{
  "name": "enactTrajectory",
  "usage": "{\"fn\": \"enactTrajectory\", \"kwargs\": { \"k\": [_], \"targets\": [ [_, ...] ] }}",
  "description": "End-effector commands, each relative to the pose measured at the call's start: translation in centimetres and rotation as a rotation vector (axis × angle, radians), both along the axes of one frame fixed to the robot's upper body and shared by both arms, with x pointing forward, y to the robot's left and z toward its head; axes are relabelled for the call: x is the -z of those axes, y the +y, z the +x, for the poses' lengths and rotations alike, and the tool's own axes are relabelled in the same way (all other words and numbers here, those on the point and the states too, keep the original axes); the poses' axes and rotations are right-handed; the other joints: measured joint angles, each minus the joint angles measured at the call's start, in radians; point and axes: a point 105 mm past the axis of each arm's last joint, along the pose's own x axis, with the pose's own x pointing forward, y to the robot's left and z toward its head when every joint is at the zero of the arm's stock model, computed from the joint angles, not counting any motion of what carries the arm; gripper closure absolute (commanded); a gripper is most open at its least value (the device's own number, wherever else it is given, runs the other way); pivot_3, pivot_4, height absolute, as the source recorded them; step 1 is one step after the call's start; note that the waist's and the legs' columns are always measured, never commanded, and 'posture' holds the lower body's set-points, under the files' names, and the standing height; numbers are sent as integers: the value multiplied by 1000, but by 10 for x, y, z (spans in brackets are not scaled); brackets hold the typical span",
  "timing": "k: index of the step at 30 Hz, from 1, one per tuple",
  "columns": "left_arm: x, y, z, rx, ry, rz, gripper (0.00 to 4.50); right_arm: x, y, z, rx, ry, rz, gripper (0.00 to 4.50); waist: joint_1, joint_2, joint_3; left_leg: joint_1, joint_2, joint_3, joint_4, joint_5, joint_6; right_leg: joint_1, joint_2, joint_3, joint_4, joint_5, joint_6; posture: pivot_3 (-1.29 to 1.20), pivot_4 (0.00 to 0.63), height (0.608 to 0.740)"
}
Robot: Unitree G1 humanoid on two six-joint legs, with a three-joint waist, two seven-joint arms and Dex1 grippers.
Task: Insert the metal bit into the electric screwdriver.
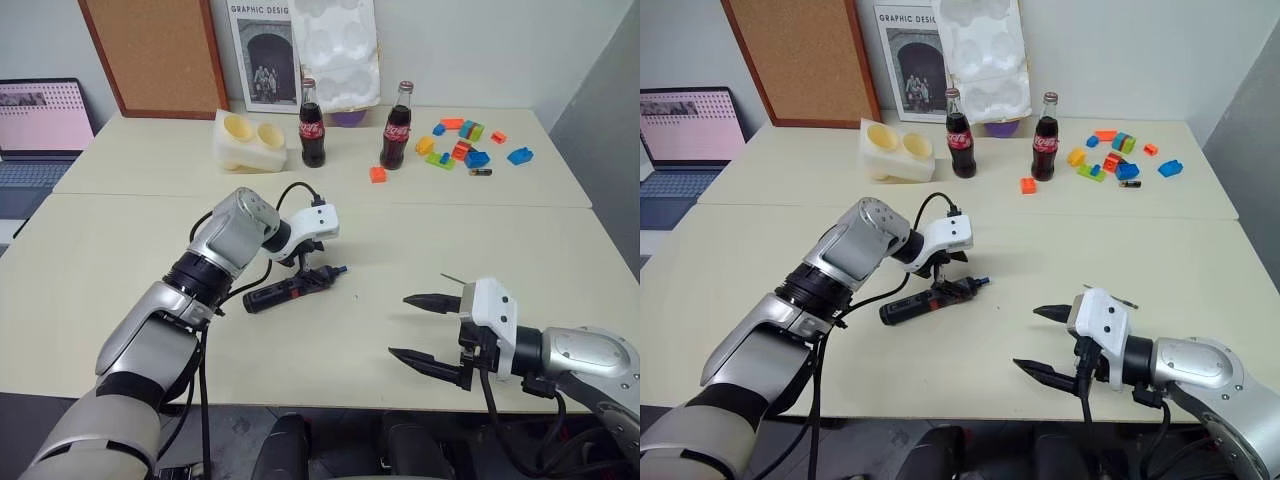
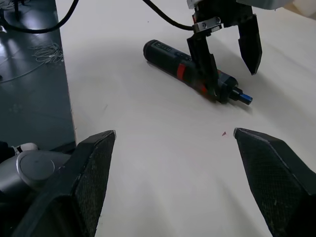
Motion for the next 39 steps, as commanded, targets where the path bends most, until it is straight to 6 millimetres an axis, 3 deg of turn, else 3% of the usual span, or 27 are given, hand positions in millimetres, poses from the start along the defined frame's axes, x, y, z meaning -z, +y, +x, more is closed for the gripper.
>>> {"fn": "enactTrajectory", "kwargs": {
  "k": [1,5,14,17,30,34,39],
  "targets": [
    [-9,-4,3,-2,-34,5,0,-8,-1,1,7,-62,3,479,0,0,0,0,0,0,0,0,0,0,0,0,0,0,0,0,150,740],
    [-1,-5,-5,6,-1,7,507,-7,0,1,3,-61,2,411,0,0,0,0,0,0,0,0,0,0,0,0,1,0,0,0,150,740],
    [10,-6,-18,2,35,15,2613,-7,1,7,-1,-71,-8,411,0,0,0,0,0,-1,0,0,0,0,0,0,1,0,0,0,150,740],
    [15,-11,-17,-2,22,10,2820,-7,3,6,-12,-68,-9,411,0,0,0,1,0,-1,0,0,0,0,0,0,1,0,0,0,150,740],
    [14,-26,-21,126,-101,-46,2822,-5,-5,0,-32,-3,-45,411,27,1,-1,2,-1,-1,1,0,0,3,-1,0,1,0,0,0,150,740],
    [-14,-36,-6,87,-201,-176,2822,-14,-14,3,-23,-10,-53,411,31,0,0,2,-1,-1,1,0,0,3,-1,0,1,0,0,0,150,740],
    [-58,-62,-2,60,-286,-431,2822,-27,-24,7,9,-29,-26,411,31,0,0,0,-1,-2,2,0,0,2,-2,-1,0,0,1,0,150,740]
  ]
}}
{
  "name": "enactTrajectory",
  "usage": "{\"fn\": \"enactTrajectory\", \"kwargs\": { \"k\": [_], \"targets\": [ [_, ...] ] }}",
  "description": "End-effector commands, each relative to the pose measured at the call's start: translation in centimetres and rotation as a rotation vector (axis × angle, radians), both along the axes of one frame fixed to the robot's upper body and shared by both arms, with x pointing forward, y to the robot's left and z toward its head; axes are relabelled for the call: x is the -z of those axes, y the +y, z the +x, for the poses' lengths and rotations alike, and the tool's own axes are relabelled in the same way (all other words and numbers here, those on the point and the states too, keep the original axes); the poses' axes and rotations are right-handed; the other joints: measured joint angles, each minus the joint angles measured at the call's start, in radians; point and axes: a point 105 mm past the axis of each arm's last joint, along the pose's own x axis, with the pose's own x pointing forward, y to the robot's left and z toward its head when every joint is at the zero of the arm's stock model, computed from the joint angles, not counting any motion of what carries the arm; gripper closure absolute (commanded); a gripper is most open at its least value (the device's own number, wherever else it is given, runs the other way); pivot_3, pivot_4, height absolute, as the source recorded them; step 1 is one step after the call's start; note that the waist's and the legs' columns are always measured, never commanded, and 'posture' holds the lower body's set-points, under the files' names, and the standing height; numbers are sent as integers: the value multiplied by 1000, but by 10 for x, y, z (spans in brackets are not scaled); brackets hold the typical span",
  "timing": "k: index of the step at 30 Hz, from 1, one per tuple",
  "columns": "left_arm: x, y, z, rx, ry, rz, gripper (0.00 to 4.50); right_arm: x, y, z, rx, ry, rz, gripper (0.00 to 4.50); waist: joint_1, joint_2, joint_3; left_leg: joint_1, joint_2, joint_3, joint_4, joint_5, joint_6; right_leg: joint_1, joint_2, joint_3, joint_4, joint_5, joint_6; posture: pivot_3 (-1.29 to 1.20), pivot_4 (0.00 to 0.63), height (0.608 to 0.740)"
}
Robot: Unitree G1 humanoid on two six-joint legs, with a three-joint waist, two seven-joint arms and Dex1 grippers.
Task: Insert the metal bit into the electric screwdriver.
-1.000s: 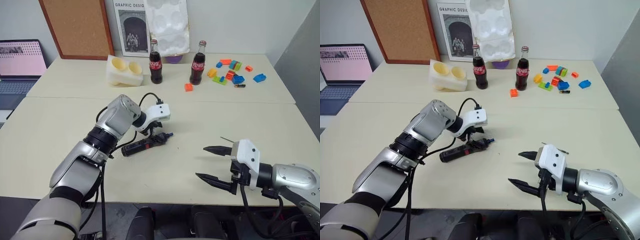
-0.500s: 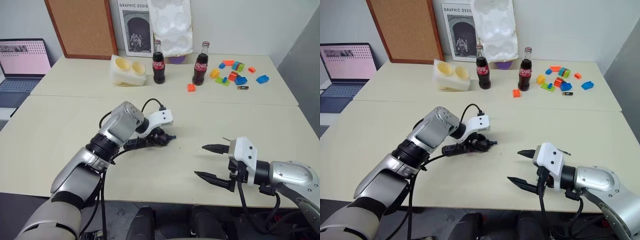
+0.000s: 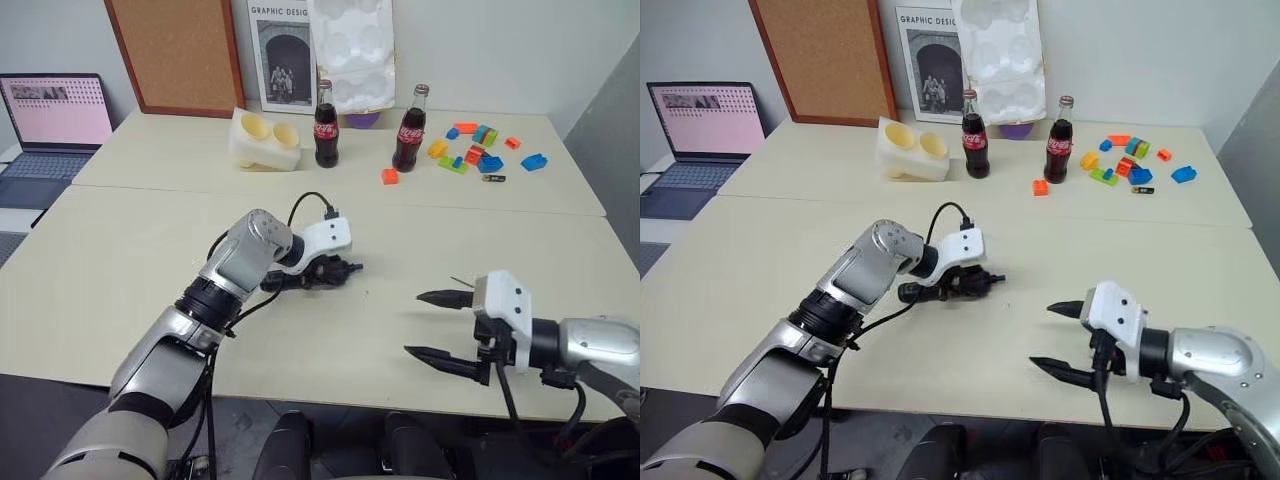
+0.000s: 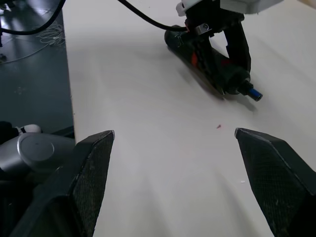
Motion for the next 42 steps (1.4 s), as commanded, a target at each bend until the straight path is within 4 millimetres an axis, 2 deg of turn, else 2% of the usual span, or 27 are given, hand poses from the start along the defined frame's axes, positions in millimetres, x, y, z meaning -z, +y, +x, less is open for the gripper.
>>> {"fn": "enactTrajectory", "kwargs": {
  "k": [1,5,8,10,16,20,24,29,37,42],
  "targets": [
    [-65,-29,5,-5,-150,-296,2823,-22,-8,5,37,-59,50,411,-1,0,0,-1,0,0,0,0,0,-1,0,0,0,0,0,0,150,740],
    [-107,-45,14,-125,-189,-632,2826,-41,-20,13,98,-84,93,411,-3,-1,0,-4,0,0,0,0,0,-3,0,0,-2,0,0,0,150,740],
    [-118,-52,11,-157,-233,-777,2826,-51,-30,24,169,-91,120,411,-7,-1,0,-4,0,0,0,0,0,-3,0,0,-2,0,0,0,150,740],
    [-118,-55,11,-193,-252,-841,2826,-55,-35,32,209,-84,107,411,-9,0,0,-2,0,1,-1,0,0,-2,0,0,-1,0,0,0,150,740],
    [-96,-62,8,-303,-247,-934,2826,-59,-30,39,191,-91,82,411,-5,0,0,0,0,2,-1,0,0,-2,1,2,0,0,0,0,150,740],
    [-68,-57,-2,-322,-230,-933,2826,-55,-24,40,156,-86,43,411,-7,0,0,0,0,4,-1,0,0,-2,1,4,-1,0,0,0,150,740],
    [-54,-52,-9,-318,-241,-916,2826,-55,-21,40,132,-84,31,411,-4,0,0,-1,0,3,-1,0,0,-2,1,3,0,0,0,0,150,740],
    [-38,-30,-10,-431,-223,-909,2827,-54,-15,39,86,-85,19,411,-7,0,0,1,0,4,0,0,0,-1,1,4,0,1,0,0,150,740],
    [-24,7,-31,-484,-215,-856,2828,-50,-13,34,26,-59,-12,411,-11,0,0,3,1,4,-1,0,0,0,1,3,0,1,0,0,150,740],
    [-17,16,-50,-438,-177,-832,2828,-48,-18,33,12,-44,-38,411,-18,1,-1,4,2,4,-2,0,0,0,2,4,0,0,0,0,150,740]
  ]
}}
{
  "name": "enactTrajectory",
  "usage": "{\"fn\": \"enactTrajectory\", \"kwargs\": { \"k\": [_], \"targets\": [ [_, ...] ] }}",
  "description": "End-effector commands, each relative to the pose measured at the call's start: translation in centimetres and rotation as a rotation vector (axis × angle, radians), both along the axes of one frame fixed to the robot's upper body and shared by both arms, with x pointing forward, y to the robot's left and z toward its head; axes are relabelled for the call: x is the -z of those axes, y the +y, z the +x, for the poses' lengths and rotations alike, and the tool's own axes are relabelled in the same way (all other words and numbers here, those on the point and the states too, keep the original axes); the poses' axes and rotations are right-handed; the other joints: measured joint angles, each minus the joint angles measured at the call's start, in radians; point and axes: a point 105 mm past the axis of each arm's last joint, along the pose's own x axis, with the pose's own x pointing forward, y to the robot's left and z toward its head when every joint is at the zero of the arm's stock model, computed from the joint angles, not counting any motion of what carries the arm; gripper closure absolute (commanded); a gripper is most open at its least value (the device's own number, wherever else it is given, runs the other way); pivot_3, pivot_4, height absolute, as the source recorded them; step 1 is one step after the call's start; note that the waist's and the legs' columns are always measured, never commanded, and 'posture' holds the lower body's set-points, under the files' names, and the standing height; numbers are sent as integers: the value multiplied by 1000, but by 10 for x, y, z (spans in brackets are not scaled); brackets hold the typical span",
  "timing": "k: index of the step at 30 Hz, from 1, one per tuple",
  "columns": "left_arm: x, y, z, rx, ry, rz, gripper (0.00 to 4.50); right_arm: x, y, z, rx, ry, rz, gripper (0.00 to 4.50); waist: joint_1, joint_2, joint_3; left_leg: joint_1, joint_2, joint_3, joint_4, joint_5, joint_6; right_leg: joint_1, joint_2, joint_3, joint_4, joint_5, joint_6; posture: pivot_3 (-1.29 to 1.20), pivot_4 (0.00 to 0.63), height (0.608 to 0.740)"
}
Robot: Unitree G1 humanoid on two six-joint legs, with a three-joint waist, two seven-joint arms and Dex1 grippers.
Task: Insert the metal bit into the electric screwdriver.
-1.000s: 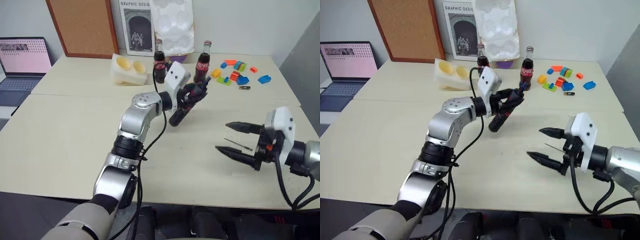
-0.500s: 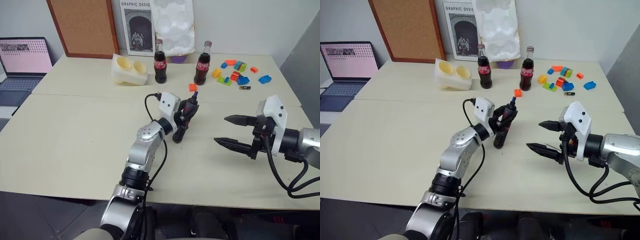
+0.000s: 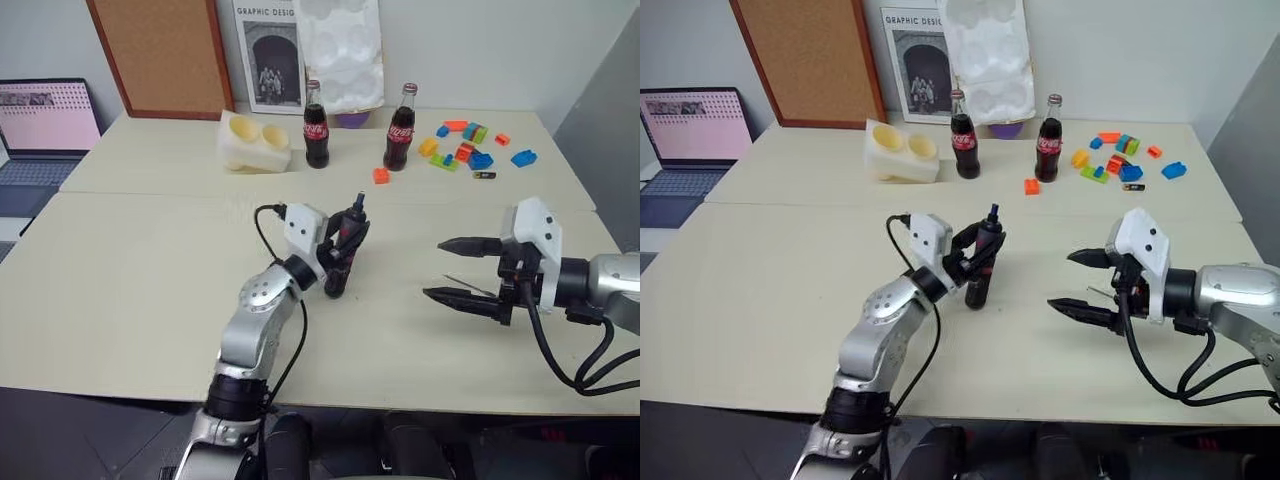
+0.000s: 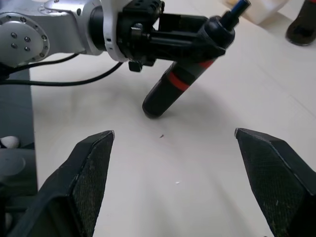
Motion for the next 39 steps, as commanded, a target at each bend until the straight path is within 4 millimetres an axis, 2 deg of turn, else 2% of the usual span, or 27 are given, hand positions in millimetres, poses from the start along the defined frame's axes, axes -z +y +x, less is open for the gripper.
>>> {"fn": "enactTrajectory", "kwargs": {
  "k": [1,5,10,17,22,24,34,39],
  "targets": [
    [9,8,-10,17,51,17,2829,-9,-1,-1,-23,-43,-17,411,0,0,0,0,0,0,0,0,0,1,0,0,0,0,0,0,150,740],
    [17,19,-17,-1,74,46,2837,-8,3,-3,-45,-43,-16,411,-1,0,-1,1,0,0,0,0,0,1,0,0,0,0,-1,0,150,740],
    [14,12,-17,15,72,28,2838,-6,1,-7,-57,-22,-23,411,1,1,-1,1,0,0,0,0,0,2,0,0,-1,0,-1,0,150,740],
    [20,21,-22,27,73,78,2838,-6,-1,-7,-51,-26,-32,411,-1,1,-1,1,0,0,0,0,0,2,0,0,-1,0,-1,0,150,740],
    [15,25,-20,10,57,70,2838,-11,-4,-3,-35,-43,-29,411,-1,1,-1,1,0,0,0,0,0,2,0,0,-1,0,-1,0,150,740],
    [14,25,-22,25,59,68,2838,-12,-2,-8,-62,-30,-29,411,-1,1,-1,1,0,0,0,0,0,2,0,0,-2,0,-1,0,150,740],
    [-4,20,-29,75,-4,52,2839,-15,-6,-8,-71,-35,-70,411,0,1,-1,0,0,0,-1,0,0,1,0,-1,-3,0,-1,0,150,740],
    [-34,3,-26,82,-134,-1,2839,-14,-18,5,-17,-62,-143,411,2,0,-1,-1,0,0,-1,0,0,0,-1,-1,-3,0,-1,0,150,740]
  ]
}}
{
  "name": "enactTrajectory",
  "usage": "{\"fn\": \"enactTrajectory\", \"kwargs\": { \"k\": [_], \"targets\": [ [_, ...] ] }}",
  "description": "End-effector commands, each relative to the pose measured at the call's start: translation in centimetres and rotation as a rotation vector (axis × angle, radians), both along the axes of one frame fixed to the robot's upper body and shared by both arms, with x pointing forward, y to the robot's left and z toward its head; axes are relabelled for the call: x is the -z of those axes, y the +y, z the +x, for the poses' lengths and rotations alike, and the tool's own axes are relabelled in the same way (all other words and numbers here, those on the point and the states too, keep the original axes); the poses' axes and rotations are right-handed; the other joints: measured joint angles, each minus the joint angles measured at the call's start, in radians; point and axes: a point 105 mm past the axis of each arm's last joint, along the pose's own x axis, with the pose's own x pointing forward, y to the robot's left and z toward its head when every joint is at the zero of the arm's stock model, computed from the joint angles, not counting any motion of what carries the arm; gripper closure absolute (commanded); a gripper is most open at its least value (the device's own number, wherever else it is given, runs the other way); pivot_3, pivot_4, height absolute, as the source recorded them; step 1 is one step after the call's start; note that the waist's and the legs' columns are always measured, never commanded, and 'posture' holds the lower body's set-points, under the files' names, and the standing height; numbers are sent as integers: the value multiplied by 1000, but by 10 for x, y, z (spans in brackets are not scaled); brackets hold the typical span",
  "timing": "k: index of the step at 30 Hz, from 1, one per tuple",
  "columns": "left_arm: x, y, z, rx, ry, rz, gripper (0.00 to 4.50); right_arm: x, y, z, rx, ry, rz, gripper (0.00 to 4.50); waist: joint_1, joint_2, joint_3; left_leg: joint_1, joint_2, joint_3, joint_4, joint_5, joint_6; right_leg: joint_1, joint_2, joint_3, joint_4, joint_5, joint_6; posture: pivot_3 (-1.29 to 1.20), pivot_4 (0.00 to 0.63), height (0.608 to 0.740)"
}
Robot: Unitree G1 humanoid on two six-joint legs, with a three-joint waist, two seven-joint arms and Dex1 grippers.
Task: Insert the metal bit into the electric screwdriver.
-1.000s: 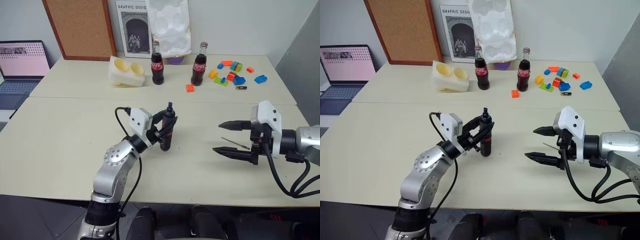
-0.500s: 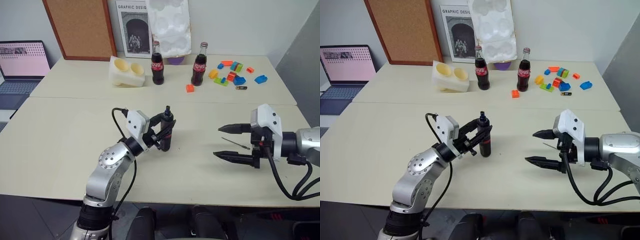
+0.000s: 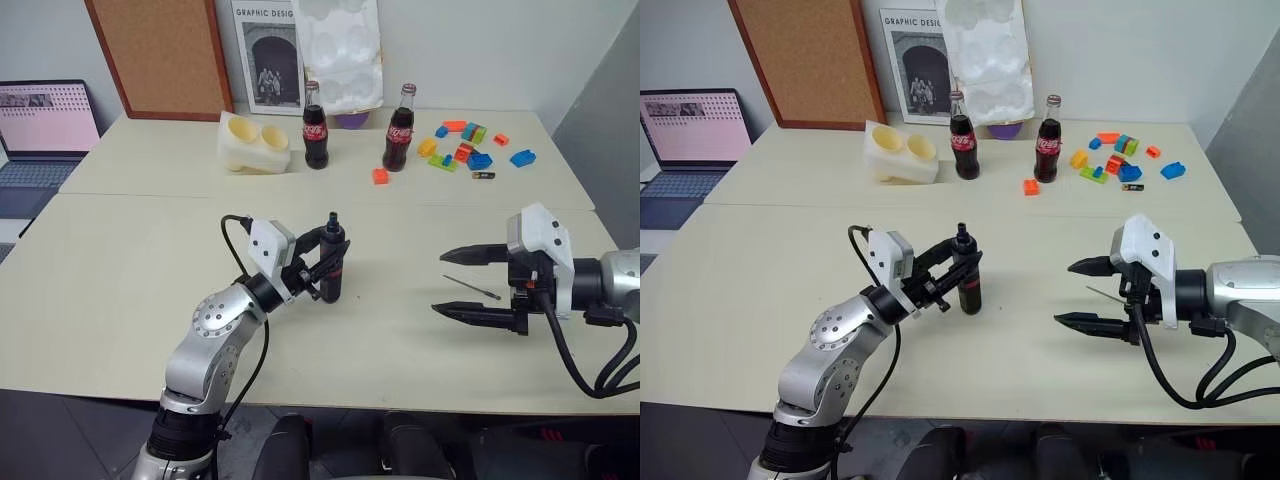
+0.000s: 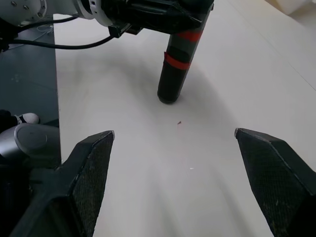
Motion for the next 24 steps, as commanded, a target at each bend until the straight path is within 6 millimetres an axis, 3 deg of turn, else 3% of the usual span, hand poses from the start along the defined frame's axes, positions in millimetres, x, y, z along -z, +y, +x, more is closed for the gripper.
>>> {"fn": "enactTrajectory", "kwargs": {
  "k": [1,7,15,24],
  "targets": [
    [-36,-19,-1,28,-165,-48,2839,-5,-13,9,24,-66,-95,411,4,0,0,0,0,0,0,0,0,0,0,0,0,0,0,0,150,740],
    [-62,-40,7,40,-301,-103,2840,3,-34,29,73,-83,-217,411,14,0,0,-3,-1,0,0,0,0,-2,0,0,-2,0,1,0,150,740],
    [-40,-59,22,59,-296,-101,2840,36,-66,74,247,5,-420,411,8,0,1,-4,0,0,-1,0,0,-3,0,0,-3,0,1,0,150,740],
    [-31,-69,11,77,-291,-113,2840,60,-75,91,250,218,-527,411,11,1,1,-6,-1,-1,-1,0,0,-4,0,-1,-4,1,0,0,150,740]
  ]
}}
